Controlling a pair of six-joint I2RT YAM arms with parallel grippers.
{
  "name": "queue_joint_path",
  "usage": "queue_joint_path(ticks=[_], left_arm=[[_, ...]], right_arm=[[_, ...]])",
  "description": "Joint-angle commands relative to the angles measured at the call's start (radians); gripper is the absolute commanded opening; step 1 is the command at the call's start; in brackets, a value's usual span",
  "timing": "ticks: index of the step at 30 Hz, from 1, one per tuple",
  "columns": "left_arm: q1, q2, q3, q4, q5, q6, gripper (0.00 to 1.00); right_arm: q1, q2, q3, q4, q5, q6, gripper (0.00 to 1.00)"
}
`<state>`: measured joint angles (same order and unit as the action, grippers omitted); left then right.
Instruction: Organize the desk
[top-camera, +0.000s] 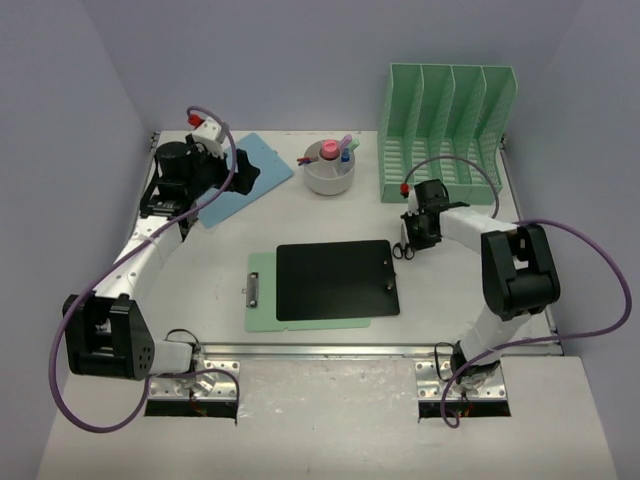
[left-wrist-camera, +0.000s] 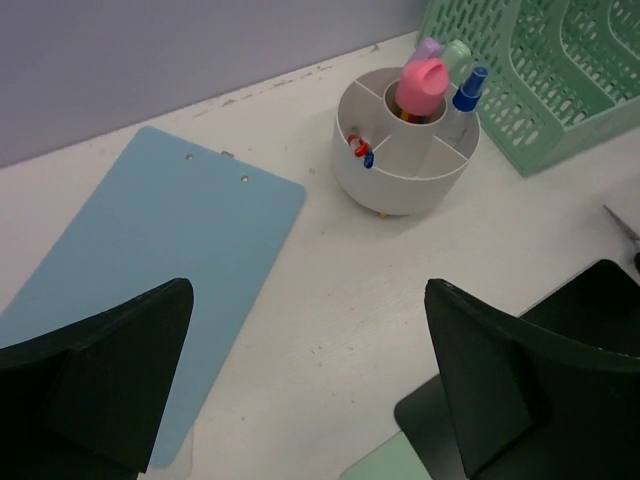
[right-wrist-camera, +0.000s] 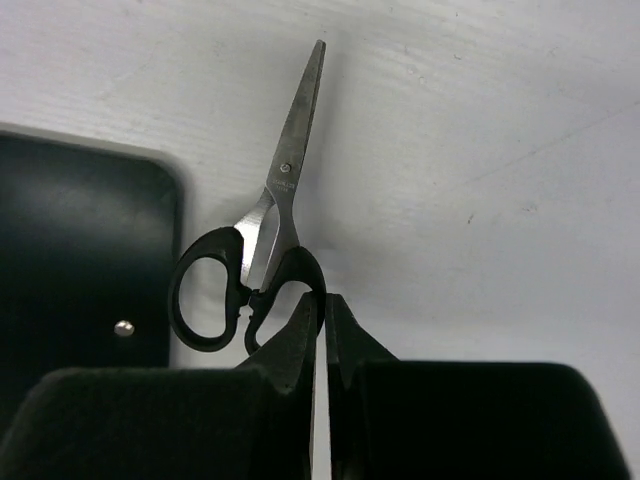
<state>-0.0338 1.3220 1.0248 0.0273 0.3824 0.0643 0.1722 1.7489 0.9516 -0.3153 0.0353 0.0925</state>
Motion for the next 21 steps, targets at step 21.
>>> queue_joint_path(ticks=[21], left_arm=[[-0.676,-0.129,-0.111,-0.292,0.426,1.546,0.78]], right_arm=[[0.006,-0.424,-0.040,-0.225,-0.618,0.308,0.01]])
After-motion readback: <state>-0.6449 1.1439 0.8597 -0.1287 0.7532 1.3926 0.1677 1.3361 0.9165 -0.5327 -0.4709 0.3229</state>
